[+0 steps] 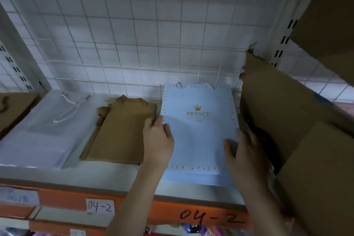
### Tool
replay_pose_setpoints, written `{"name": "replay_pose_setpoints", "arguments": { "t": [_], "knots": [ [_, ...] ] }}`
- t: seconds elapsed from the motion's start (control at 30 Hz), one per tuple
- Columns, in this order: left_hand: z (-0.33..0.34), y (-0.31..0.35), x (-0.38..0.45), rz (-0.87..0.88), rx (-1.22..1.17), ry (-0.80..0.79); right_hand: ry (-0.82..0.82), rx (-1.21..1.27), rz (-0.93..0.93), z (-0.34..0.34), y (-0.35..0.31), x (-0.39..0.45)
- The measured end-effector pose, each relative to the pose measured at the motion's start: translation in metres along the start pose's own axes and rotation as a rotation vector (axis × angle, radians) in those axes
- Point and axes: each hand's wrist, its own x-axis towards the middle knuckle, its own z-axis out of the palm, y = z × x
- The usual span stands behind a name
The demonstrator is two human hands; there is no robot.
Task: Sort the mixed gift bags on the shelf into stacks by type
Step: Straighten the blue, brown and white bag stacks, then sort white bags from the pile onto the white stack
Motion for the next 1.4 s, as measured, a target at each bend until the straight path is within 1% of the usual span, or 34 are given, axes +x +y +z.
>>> {"name": "replay_pose_setpoints", "arguments": {
  "t": [0.1, 0.17, 0.27, 0.4, 0.53, 0.63, 0.77, 0.83, 1.0, 1.07, 1.23, 1.4],
  "knots": [
    [-0.014, -0.003, 0.003, 0.049, -0.028, -0.031, 0.034, 0.007, -0.043, 0.000, -0.010, 0.003],
    [-0.031, -0.010, 0.003, 0.092, -0.016, -0.018, 0.074, 0.021, -0.060, 0.003, -0.020, 0.003],
    [-0.065, -0.034, 0.003, 0.070, 0.035, 0.085, 0.116, 0.064, -0.139, 0.019, -0.042, 0.002],
    [-0.123, -0.084, 0.001, 0.062, 0.161, 0.180, 0.102, 0.111, -0.253, 0.051, -0.095, -0.013],
    [-0.193, -0.141, -0.009, -0.023, 0.197, 0.286, 0.027, 0.134, -0.358, 0.087, -0.163, -0.044],
    [-0.252, -0.187, -0.018, -0.064, 0.201, 0.311, -0.015, 0.194, -0.399, 0.119, -0.222, -0.074],
    [-0.342, -0.259, -0.026, -0.101, 0.317, 0.356, -0.098, 0.277, -0.427, 0.168, -0.312, -0.126],
    [-0.388, -0.293, -0.031, -0.123, 0.336, 0.387, -0.147, 0.306, -0.461, 0.191, -0.360, -0.154],
    [-0.485, -0.367, -0.041, -0.196, 0.385, 0.467, -0.203, 0.334, -0.574, 0.237, -0.460, -0.211],
    [-0.510, -0.391, -0.042, -0.228, 0.373, 0.480, -0.246, 0.327, -0.593, 0.250, -0.490, -0.225],
    [-0.550, -0.448, -0.034, -0.329, 0.323, 0.520, -0.280, 0.312, -0.670, 0.287, -0.558, -0.246],
    [-0.586, -0.504, -0.006, -0.378, 0.319, 0.499, -0.291, 0.319, -0.694, 0.335, -0.626, -0.251]
  ]
}}
